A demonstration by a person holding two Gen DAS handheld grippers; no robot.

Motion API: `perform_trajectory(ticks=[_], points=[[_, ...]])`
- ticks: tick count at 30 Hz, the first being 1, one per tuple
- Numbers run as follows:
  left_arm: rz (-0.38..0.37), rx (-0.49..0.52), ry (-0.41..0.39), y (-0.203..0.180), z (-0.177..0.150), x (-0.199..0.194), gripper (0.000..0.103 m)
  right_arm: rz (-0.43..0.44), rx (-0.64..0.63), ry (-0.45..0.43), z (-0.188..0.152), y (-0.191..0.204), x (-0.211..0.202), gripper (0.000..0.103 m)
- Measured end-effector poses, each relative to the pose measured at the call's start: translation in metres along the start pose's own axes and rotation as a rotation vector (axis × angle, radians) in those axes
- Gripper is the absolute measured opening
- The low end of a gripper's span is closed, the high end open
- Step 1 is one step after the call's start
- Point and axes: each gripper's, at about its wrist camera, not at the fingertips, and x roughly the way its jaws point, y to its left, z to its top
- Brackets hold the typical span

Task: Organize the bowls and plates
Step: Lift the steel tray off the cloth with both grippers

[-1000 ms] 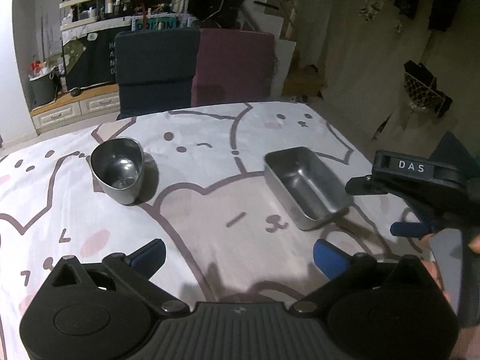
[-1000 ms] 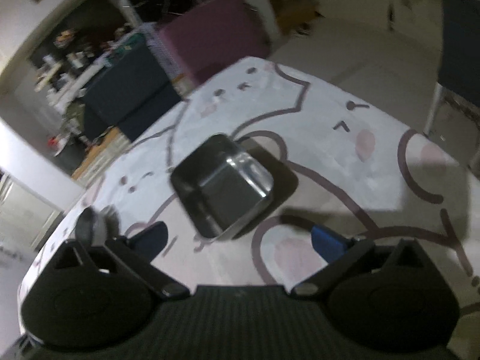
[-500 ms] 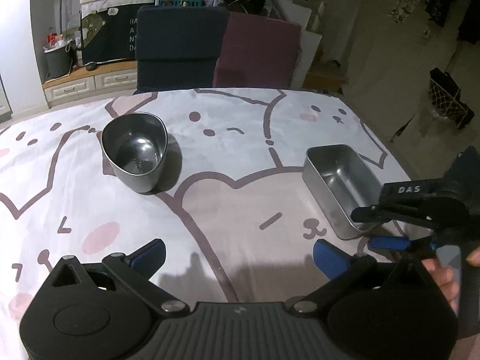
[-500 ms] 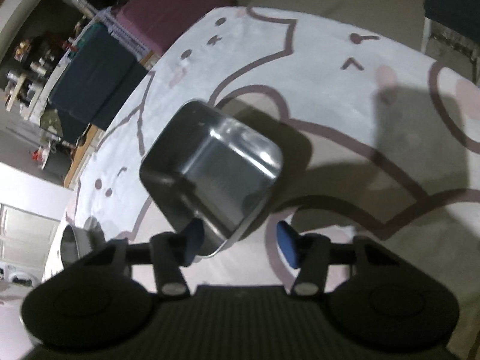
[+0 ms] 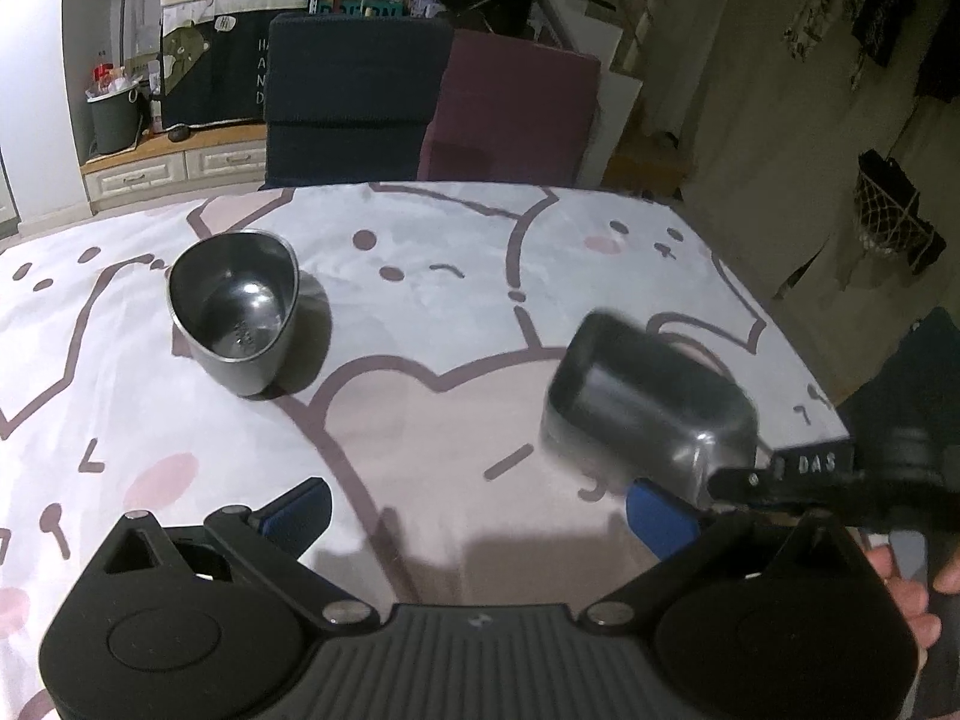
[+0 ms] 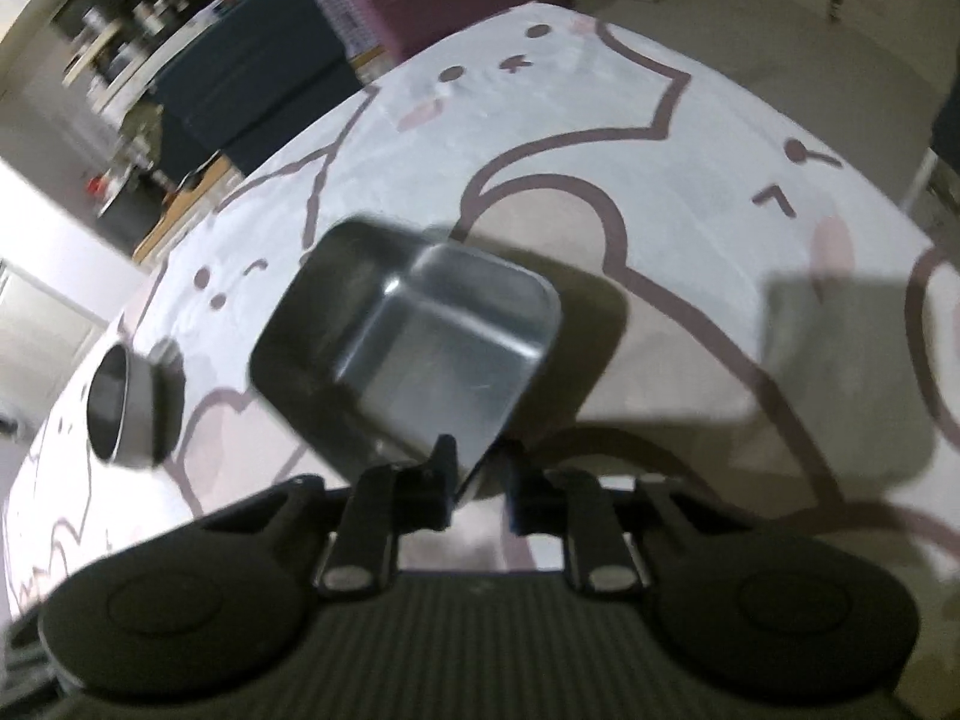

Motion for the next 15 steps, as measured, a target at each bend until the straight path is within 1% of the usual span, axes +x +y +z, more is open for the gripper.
perform_trajectory(ticks=[1, 4, 5, 6, 7, 9, 10, 12, 13, 15], points=[[-0.001, -0.001, -0.009, -0.002, 0.000, 0.001, 0.103, -0.001, -0.017, 0.000, 0.001, -0.002, -0.002, 0.010], [-0.016, -0.005, -0.023, -0.006, 0.001, 0.004, 0.100, -0.012, -0.055, -0.010, 0.002, -0.010, -0.011, 0.004], [-0.025, -0.016, -0.024, -0.007, 0.001, 0.006, 0.097, -0.011, -0.064, -0.013, 0.002, -0.012, -0.013, 0.004], [-0.039, -0.031, -0.022, -0.007, 0.001, 0.008, 0.090, -0.012, -0.073, -0.014, 0.003, -0.015, -0.014, 0.004], [-0.057, -0.052, -0.013, -0.007, 0.001, 0.012, 0.086, -0.011, -0.083, -0.014, 0.003, -0.016, -0.015, 0.003], [-0.076, -0.089, 0.009, -0.007, 0.000, 0.020, 0.074, -0.008, -0.111, -0.014, 0.000, -0.016, -0.016, 0.003], [-0.075, -0.104, 0.018, -0.007, 0.000, 0.025, 0.072, -0.008, -0.128, -0.015, -0.001, -0.017, -0.018, 0.003], [-0.066, -0.123, 0.027, -0.007, -0.001, 0.033, 0.062, -0.011, -0.161, -0.018, 0.000, -0.015, -0.016, 0.003], [-0.065, -0.131, 0.032, -0.006, -0.002, 0.038, 0.059, -0.011, -0.174, -0.019, -0.001, -0.015, -0.016, 0.003], [-0.066, -0.148, 0.035, -0.005, -0.001, 0.045, 0.051, -0.005, -0.191, -0.016, -0.001, -0.015, -0.017, 0.003]])
